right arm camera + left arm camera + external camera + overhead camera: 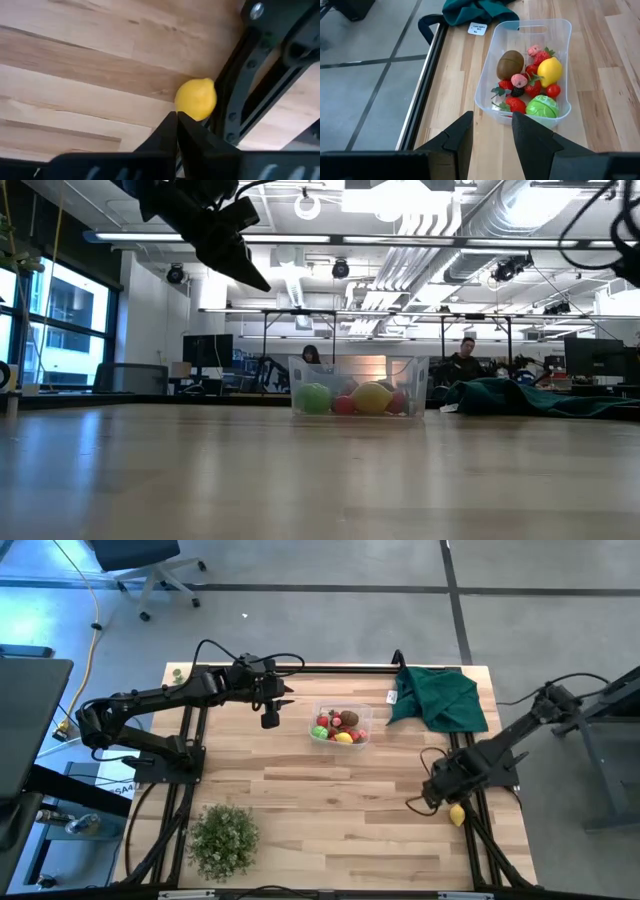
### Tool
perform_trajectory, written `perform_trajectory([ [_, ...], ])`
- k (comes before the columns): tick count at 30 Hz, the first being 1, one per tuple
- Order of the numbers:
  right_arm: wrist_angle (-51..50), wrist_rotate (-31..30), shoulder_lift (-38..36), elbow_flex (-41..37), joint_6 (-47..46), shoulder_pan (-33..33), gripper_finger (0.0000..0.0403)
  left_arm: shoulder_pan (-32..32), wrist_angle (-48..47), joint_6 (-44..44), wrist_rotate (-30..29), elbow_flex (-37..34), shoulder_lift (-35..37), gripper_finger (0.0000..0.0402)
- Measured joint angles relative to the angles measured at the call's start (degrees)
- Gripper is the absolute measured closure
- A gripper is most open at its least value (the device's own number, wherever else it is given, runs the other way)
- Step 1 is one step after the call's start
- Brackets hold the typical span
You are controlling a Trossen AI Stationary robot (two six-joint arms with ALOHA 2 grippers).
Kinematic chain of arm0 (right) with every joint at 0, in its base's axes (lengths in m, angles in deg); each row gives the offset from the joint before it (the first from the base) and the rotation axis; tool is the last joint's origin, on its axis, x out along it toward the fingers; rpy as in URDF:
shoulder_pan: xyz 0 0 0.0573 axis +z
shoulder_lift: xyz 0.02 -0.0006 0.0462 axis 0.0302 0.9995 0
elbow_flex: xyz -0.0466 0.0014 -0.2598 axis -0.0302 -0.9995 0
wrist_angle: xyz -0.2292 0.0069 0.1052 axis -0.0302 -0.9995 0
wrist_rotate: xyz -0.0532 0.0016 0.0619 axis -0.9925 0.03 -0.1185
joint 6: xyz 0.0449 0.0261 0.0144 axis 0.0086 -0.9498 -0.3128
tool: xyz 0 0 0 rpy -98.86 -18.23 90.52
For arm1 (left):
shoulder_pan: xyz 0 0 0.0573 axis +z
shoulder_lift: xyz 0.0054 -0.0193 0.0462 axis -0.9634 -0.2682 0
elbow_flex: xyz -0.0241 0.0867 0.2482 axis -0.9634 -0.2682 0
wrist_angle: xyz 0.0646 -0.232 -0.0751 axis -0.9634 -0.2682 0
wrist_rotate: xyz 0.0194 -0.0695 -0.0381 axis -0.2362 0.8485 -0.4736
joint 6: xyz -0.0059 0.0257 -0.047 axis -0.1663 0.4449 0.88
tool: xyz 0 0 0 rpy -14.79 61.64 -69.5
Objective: Pick and placing Produce into tupperware
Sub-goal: Put the yellow lemon into the transparent bin
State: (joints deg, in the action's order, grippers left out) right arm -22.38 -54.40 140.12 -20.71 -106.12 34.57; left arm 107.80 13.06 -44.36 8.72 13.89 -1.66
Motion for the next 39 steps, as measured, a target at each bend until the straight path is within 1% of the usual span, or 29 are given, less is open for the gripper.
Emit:
perform_trajectory([
  [4, 3.1, -0.1, 2.3, -0.9, -7.0, 4.2, 0.0402, 0.0, 0.0, 0.0, 0.0, 0.0, 0.0, 0.0277],
  [10, 3.9, -0.1, 7.3, -0.7, -11.1, 8.2, 0.0403, 0.0, 0.0, 0.0, 0.0, 0.0, 0.0, 0.0277],
  [20, 2.4, 0.7, 16.3, -0.7, -11.3, 11.8, 0.0403, 0.0, 0.0, 0.0, 0.0, 0.0, 0.0, 0.0277],
  [25, 2.4, 4.0, 20.0, -0.7, -12.6, 13.5, 0.0403, 0.0, 0.0, 0.0, 0.0, 0.0, 0.0, 0.0277],
  [30, 4.1, 4.4, 21.8, -0.7, -15.0, 15.6, 0.0403, 0.0, 0.0, 0.0, 0.0, 0.0, 0.0, 0.0277],
  [34, 7.5, 5.9, 21.9, -0.7, -18.2, 17.2, 0.0403, 0.0, 0.0, 0.0, 0.0, 0.0, 0.0, 0.0277],
  [39, 8.0, 6.2, 21.9, -0.7, -22.0, 19.2, 0.0403, 0.0, 0.0, 0.0, 0.0, 0.0, 0.0, 0.0277],
])
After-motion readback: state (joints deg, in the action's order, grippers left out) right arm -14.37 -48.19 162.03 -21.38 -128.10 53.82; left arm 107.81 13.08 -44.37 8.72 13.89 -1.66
